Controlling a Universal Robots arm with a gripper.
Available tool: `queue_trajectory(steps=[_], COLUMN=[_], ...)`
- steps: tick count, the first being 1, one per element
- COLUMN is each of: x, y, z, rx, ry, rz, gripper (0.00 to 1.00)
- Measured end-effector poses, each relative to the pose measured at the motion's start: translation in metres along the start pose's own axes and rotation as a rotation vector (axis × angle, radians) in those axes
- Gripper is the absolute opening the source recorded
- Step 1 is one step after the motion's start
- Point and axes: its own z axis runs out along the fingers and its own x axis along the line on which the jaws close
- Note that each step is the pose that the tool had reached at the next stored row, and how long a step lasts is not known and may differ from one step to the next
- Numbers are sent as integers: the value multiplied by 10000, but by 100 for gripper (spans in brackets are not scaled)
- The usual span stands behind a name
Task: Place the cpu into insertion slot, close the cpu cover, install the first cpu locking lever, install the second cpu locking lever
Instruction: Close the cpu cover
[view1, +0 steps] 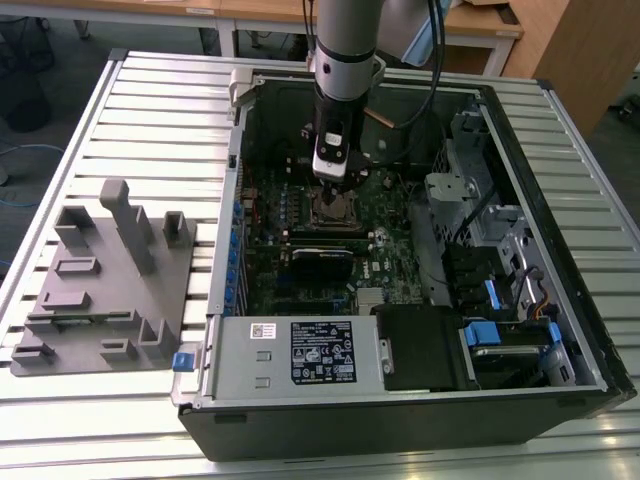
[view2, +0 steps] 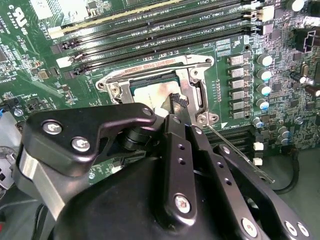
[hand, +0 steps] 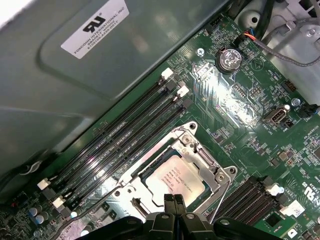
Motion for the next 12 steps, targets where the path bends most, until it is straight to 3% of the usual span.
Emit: queue_trajectory(steps=[5, 12], x=[0, 0], y=[0, 0], z=[0, 4], rx=[0, -3], ry=[4, 19], rz=[-186, -944], gripper=[10, 10])
